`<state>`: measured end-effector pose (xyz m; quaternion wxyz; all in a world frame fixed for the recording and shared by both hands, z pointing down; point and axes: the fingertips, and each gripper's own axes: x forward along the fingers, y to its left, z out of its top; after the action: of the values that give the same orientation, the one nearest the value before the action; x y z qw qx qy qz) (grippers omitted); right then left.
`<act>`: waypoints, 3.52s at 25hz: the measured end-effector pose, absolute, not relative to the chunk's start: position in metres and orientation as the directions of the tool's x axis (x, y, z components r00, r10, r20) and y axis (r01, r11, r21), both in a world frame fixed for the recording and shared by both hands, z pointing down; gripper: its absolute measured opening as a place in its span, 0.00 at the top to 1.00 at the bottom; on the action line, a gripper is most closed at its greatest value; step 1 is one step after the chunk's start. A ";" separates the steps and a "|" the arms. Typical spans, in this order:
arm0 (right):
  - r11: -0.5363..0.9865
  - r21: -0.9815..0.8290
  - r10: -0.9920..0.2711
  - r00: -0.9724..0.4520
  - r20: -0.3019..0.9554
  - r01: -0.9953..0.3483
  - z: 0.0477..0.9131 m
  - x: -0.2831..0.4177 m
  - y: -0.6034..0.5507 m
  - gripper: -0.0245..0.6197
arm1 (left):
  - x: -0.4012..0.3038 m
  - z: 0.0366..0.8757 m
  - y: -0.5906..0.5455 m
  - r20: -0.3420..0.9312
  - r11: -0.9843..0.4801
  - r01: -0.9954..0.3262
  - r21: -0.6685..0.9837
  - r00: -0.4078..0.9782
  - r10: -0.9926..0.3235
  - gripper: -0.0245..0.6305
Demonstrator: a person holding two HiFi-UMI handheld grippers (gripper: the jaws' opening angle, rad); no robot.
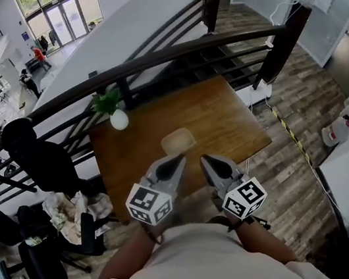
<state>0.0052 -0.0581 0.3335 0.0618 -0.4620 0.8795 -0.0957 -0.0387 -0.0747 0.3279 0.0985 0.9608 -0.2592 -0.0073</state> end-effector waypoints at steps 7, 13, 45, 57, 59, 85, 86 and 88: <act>0.571 -0.236 -0.810 -0.587 -0.001 -0.787 0.343 -0.005 -0.098 0.95 | -0.049 0.342 -0.112 0.057 -0.828 -0.519 0.210 0.852 -0.520 0.96; 0.594 -0.261 -0.789 -0.614 -0.007 -0.761 0.347 -0.002 -0.136 0.95 | -0.046 0.351 -0.141 0.082 -0.812 -0.546 0.205 0.836 -0.542 0.96; 0.709 -0.419 -0.589 -0.803 0.090 -0.567 0.428 0.129 -0.313 0.95 | 0.014 0.448 -0.301 0.259 -0.542 -0.807 0.234 0.589 -0.765 0.96; 0.679 -0.451 -0.575 -0.801 0.164 -0.579 0.467 0.127 -0.336 0.95 | 0.022 0.482 -0.323 0.308 -0.554 -0.789 0.265 0.614 -0.727 0.96; 0.667 -0.466 -0.567 -0.802 0.190 -0.582 0.482 0.127 -0.336 0.95 | 0.026 0.491 -0.322 0.321 -0.564 -0.779 0.275 0.627 -0.709 0.96; 0.468 -0.644 -0.414 -0.794 0.445 -0.605 0.713 0.123 -0.343 0.86 | 0.048 0.676 -0.337 0.535 -0.595 -0.707 0.383 0.695 -0.481 0.96; 0.462 -0.650 -0.406 -0.796 0.449 -0.603 0.720 0.121 -0.343 0.86 | 0.048 0.682 -0.337 0.540 -0.595 -0.705 0.386 0.696 -0.474 0.96; 0.448 -0.660 -0.392 -0.796 0.461 -0.603 0.735 0.118 -0.342 0.86 | 0.048 0.691 -0.337 0.549 -0.597 -0.700 0.392 0.699 -0.459 0.96</act>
<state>0.1178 -0.3423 0.7351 -0.1216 -0.2951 0.8423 -0.4343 0.0485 -0.3372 0.6907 0.3014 0.8710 -0.3325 0.2000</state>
